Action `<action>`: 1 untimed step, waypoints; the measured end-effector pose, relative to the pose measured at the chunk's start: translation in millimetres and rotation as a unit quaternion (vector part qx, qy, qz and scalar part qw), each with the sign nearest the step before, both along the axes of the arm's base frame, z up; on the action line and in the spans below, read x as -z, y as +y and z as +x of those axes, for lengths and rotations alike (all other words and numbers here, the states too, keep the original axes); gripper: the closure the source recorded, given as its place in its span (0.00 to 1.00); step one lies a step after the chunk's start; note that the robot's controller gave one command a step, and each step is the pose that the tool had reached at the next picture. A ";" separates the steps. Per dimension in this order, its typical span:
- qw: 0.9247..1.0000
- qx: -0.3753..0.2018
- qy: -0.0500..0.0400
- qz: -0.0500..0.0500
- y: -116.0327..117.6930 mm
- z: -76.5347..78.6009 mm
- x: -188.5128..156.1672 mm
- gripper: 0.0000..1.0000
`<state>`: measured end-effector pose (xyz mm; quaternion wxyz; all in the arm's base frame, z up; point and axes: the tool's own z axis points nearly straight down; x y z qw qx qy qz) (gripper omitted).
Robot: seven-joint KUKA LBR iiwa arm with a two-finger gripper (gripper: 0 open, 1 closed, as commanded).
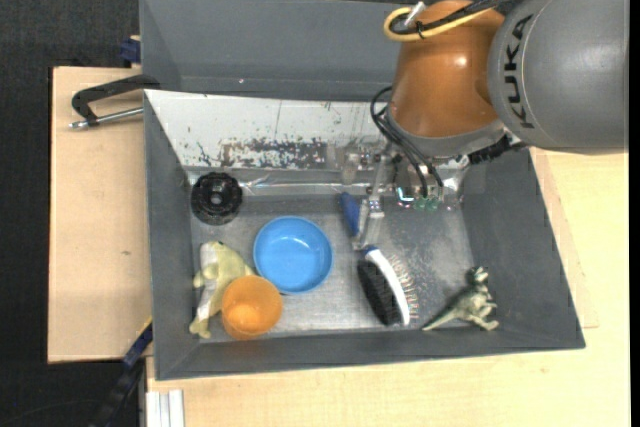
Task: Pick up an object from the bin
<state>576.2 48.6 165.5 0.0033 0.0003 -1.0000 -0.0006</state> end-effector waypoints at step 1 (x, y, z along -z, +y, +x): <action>0.999 -0.051 0.000 0.001 65.1 -43.3 72.0 0.00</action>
Offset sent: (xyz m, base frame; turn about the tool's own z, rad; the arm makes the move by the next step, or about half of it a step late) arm -0.0407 0.0602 -0.0692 -0.0941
